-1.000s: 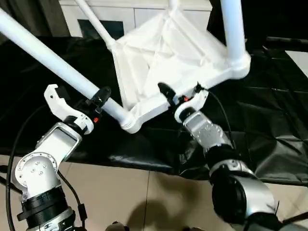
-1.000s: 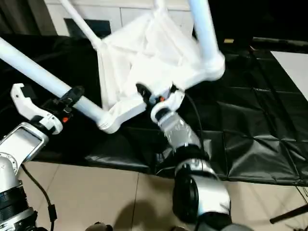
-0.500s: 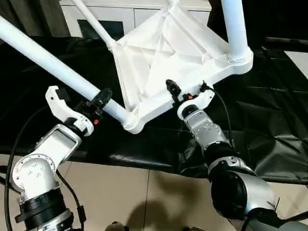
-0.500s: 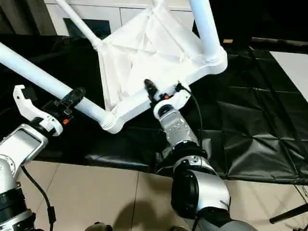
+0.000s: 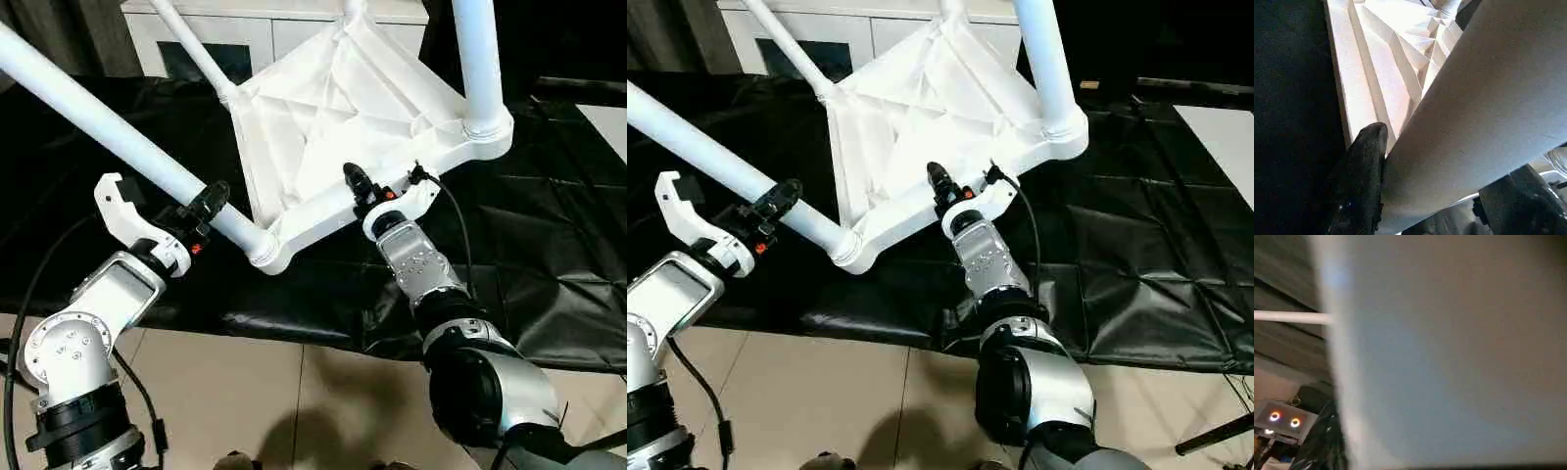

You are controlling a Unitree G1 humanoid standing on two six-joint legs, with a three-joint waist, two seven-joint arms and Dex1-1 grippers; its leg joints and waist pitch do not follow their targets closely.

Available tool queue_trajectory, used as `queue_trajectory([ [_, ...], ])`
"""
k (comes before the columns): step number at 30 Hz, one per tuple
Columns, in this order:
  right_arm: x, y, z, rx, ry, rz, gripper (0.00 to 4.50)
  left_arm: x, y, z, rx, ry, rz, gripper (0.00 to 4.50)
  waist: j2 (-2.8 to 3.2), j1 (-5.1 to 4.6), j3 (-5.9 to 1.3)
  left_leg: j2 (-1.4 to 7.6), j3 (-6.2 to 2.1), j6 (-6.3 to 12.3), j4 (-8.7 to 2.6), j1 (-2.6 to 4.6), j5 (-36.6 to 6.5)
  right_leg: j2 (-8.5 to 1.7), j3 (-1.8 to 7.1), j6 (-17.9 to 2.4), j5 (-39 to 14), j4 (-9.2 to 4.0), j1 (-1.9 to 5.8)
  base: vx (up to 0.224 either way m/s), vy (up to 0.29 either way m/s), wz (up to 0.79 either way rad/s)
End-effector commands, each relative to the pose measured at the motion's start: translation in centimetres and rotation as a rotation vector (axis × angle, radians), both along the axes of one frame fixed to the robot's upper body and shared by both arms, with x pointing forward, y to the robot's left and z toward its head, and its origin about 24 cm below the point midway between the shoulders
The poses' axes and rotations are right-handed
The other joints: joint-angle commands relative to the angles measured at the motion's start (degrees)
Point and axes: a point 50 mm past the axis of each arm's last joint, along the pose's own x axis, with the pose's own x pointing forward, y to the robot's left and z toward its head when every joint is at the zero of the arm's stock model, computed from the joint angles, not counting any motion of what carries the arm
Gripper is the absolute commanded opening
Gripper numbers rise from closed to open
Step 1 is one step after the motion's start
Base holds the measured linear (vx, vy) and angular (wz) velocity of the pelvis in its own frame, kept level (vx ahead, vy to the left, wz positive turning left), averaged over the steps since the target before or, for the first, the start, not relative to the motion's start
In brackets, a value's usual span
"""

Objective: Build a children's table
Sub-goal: Flip table

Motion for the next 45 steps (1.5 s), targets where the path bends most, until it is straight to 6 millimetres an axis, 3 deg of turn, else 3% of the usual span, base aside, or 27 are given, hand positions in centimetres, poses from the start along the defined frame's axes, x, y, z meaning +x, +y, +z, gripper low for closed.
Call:
queue_trajectory([
  [1,0.1,-0.3,0.8,-0.052,-0.046,-0.016,2.36,-0.3,-0.1,0.6,-0.043,-0.071,-0.027,3.19,-0.75,-0.06,-5.39,-1.51,1.4,1.74,-3.44,1.0,-10.03,0.54,0.17,-10.12,-9.05,-3.11,3.88,0.0,0.0,0.0],
  [4,0.2,-0.5,1.2,-0.075,-0.074,-0.029,2.23,-0.4,0.5,0.7,-0.03,-0.068,-0.01,3.2,-0.64,0.03,-5.43,-1.52,1.39,1.45,-3.43,1.06,-10.54,0.48,0.23,-10.15,-9.46,-3.07,3.85,0.0,0.0,0.0],
  [5,0.2,-0.7,1.5,-0.1,-0.091,-0.037,2.12,-0.4,1.0,0.7,-0.02,-0.067,0.014,3.49,-0.68,-0.03,-5.4,-1.49,1.34,1.51,-3.49,1.06,-10.68,0.52,0.18,-10.1,-9.53,-3.06,3.83,0.0,0.0,0.0],
  [6,0.2,-0.7,1.5,-0.1,-0.091,-0.037,2.12,-0.4,1.0,0.7,-0.02,-0.067,0.014,3.49,-0.68,-0.03,-5.4,-1.49,1.34,1.51,-3.49,1.06,-10.68,0.52,0.18,-10.1,-9.53,-3.06,3.83,0.0,0.0,0.0],
  [12,-0.1,-2.8,2.9,-0.271,-0.197,-0.108,2.03,-1.0,6.8,0.0,0.155,-0.028,0.334,4.1,-0.75,0.04,-5.24,-1.5,1.26,0.3,-3.67,1.18,-11.36,0.57,0.28,-6.92,-12.68,-3.47,3.64,0.0,0.0,0.0],
  [15,-0.2,-3.4,3.3,-0.319,-0.222,-0.133,2.01,-1.2,7.4,-0.1,0.176,-0.025,0.366,4.41,-0.39,0.05,-5.11,-1.4,1.18,-0.94,-3.85,1.58,-13.66,0.66,0.35,-6.55,-14.38,-3.63,3.15,0.0,0.0,0.0],
  [20,-0.6,-4.1,4.0,-0.384,-0.264,-0.172,2.0,-1.3,8.2,-0.2,0.197,-0.02,0.432,4.43,-0.48,0.05,-4.98,-1.37,1.03,-2.18,-4.3,2.08,-19.25,0.7,0.38,-5.96,-17.62,-4.07,2.96,0.0,0.0,0.0],
  [21,-0.7,-4.6,4.3,-0.41,-0.278,-0.194,2.0,-1.2,8.5,-0.2,0.204,-0.017,0.465,4.43,-0.2,0.04,-4.88,-1.39,0.93,-2.5,-4.41,2.08,-19.89,0.68,0.39,-5.52,-18.27,-4.34,2.91,0.0,0.0,0.0],
  [27,-1.5,-6.1,5.6,-0.626,-0.264,-0.249,2.0,-1.5,10.3,-0.8,0.302,0.02,0.585,4.43,-0.58,0.16,-4.94,-1.54,0.79,-3.14,-4.48,1.87,-18.72,0.75,0.42,-3.18,-18.65,-4.53,3.2,0.0,0.0,0.0],
  [29,-1.5,-6.2,5.7,-0.644,-0.263,-0.258,2.0,-1.5,10.4,-0.8,0.312,0.019,0.592,4.43,-0.55,0.2,-5.01,-1.56,0.69,-3.75,-4.52,1.75,-18.33,0.79,0.45,-1.47,-19.16,-4.56,3.3,0.0,0.0,0.0],
  [31,-1.6,-6.5,6.1,-0.677,-0.267,-0.277,1.97,-1.5,10.5,-0.8,0.325,0.013,0.593,4.43,-0.65,0.26,-5.11,-1.63,0.74,-3.86,-4.39,1.83,-17.9,0.86,0.46,-1.0,-18.86,-4.55,3.23,0.0,0.0,0.0],
  [35,-1.6,-7.1,6.9,-0.763,-0.285,-0.309,1.94,-1.2,10.2,-0.5,0.359,-0.005,0.566,4.43,-0.55,0.51,-5.16,-1.53,0.84,-3.98,-4.28,2.13,-19.6,0.82,0.45,-2.92,-19.19,-4.49,2.66,0.0,0.0,0.0],
  [40,-1.6,-7.2,7.2,-0.8,-0.296,-0.32,1.93,-0.9,9.6,-0.3,0.373,-0.027,0.531,4.43,-0.89,0.33,-5.15,-1.6,0.62,-3.75,-4.41,1.76,-21.3,0.64,0.32,-2.82,-20.67,-4.56,2.98,0.0,0.0,0.0],
  [42,-1.9,-7.4,7.3,-0.856,-0.288,-0.338,1.93,-0.4,8.2,0.2,0.455,-0.081,0.422,4.43,-1.3,0.08,-5.17,-1.67,0.71,-3.38,-4.35,1.51,-20.06,0.67,0.33,-2.79,-20.27,-4.56,3.12,0.0,0.0,0.0],
  [43,-1.9,-7.4,7.3,-0.856,-0.288,-0.338,1.93,-0.4,8.2,0.2,0.455,-0.081,0.422,4.43,-1.28,0.11,-5.14,-1.63,0.66,-3.25,-4.38,1.5,-19.53,0.6,0.33,-2.67,-20.38,-4.62,3.1,0.0,0.0,0.0],
  [44,-2.0,-7.5,7.3,-0.9,-0.28,-0.357,1.93,-0.2,6.5,0.4,0.541,-0.128,0.284,4.43,-1.19,0.02,-5.22,-1.58,0.62,-3.24,-4.34,1.4,-18.58,0.54,0.37,-2.86,-19.5,-4.37,3.14,0.0,0.0,0.0],
  [45,-2.0,-7.5,7.3,-0.905,-0.28,-0.36,1.93,-0.2,6.2,0.4,0.552,-0.134,0.263,4.43,-1.06,-0.04,-5.19,-1.51,0.69,-3.31,-4.32,1.42,-18.19,0.54,0.39,-3.27,-19.03,-4.26,3.05,0.0,0.0,0.0],
])
